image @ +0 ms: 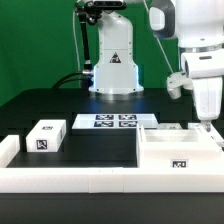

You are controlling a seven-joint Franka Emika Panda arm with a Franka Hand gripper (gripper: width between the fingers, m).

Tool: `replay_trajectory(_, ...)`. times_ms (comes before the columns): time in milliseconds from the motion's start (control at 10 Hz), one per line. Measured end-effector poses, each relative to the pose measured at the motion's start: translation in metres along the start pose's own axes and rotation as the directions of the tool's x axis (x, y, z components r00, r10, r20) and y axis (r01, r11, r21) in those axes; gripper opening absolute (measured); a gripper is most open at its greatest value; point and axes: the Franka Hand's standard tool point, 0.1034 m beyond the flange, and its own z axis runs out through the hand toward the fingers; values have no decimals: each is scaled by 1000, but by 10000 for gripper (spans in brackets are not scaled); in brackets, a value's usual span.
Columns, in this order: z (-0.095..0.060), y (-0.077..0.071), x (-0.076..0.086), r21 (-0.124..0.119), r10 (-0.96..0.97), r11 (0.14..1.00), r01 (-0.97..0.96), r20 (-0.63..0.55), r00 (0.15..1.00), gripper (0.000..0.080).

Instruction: Assemble cabinet

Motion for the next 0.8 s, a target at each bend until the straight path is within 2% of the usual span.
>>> replay_trajectory(100,6,-2,0,5,2,1000,-2,-4,1000,649)
replay_trajectory(400,8,-1,-3,3,8,1000,-8,-8,1000,636)
replay_trajectory(600,8,-1,-3,3,9,1000,-9,-8,1000,287)
replay_trajectory(700,8,-1,-3,3,9,1000,-9,-8,1000,151)
replay_trajectory(800,8,-1,-3,4,9,1000,-9,-8,1000,151)
